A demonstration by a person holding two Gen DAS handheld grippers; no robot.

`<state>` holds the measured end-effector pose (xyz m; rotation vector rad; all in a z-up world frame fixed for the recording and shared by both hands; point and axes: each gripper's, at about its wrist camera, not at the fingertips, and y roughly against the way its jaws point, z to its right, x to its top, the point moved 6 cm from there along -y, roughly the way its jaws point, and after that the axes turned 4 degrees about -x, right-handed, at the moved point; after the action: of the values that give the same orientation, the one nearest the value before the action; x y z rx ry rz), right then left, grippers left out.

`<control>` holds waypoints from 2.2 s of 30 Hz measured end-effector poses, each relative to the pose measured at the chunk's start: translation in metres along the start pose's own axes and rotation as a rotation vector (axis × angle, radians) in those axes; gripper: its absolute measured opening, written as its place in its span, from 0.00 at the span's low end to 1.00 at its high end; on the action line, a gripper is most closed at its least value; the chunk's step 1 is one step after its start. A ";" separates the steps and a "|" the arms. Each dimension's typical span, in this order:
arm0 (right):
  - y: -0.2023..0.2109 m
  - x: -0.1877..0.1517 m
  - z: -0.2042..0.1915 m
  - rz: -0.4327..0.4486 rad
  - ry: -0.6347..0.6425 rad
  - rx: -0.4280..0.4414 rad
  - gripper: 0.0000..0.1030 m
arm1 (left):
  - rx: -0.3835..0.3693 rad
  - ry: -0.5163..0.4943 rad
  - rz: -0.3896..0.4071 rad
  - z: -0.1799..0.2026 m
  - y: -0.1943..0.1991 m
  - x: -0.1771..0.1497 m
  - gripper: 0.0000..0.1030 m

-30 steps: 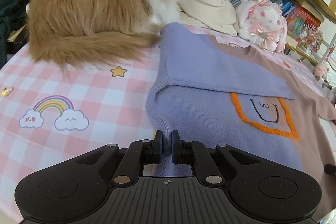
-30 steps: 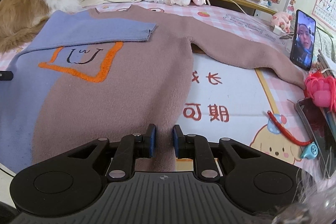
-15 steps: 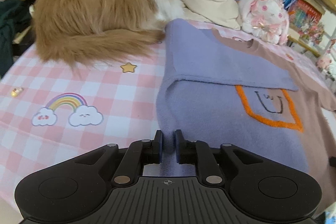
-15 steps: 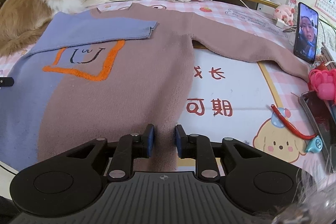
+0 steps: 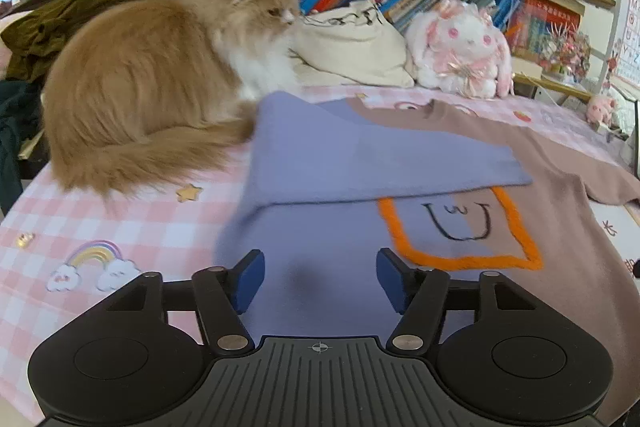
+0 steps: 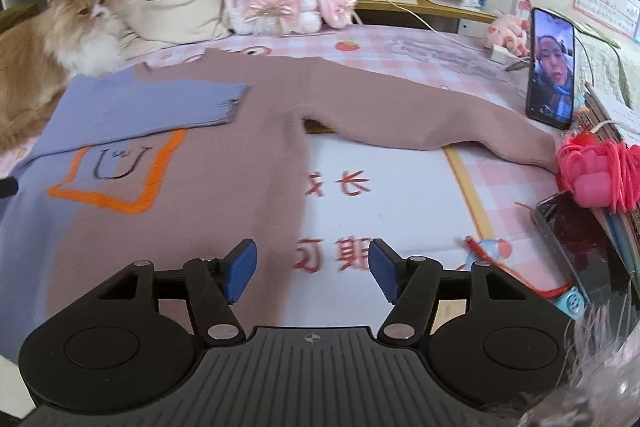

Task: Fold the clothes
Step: 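Lay the lavender sleeve flat on the body and open the left gripper, then move the right gripper to the mauve sleeve cuff and grasp it, then carry the mauve sleeve with the right gripper across the body and release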

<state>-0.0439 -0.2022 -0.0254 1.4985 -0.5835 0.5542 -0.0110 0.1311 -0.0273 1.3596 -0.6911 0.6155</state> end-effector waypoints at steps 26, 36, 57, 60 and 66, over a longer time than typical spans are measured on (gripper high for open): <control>-0.095 0.063 0.152 -0.059 -0.322 0.155 0.62 | 0.242 0.126 -0.153 0.086 -0.005 -0.032 0.70; -0.107 0.075 0.176 -0.023 -0.490 0.148 0.54 | 0.305 0.152 -0.175 0.091 0.002 -0.044 0.75; -0.086 0.114 0.132 0.158 -0.373 0.113 0.06 | 0.256 -0.077 -0.163 0.097 0.003 -0.038 0.78; -0.077 0.130 0.091 0.203 -0.282 0.153 0.06 | 0.223 -0.110 -0.144 0.095 0.008 -0.035 0.78; -0.061 0.157 0.002 0.279 -0.091 0.232 0.06 | 0.191 -0.078 -0.077 0.069 0.030 -0.028 0.78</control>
<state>0.1140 -0.2076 0.0339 1.6783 -0.8294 0.7932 -0.0577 0.0661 -0.0240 1.5871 -0.6516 0.5806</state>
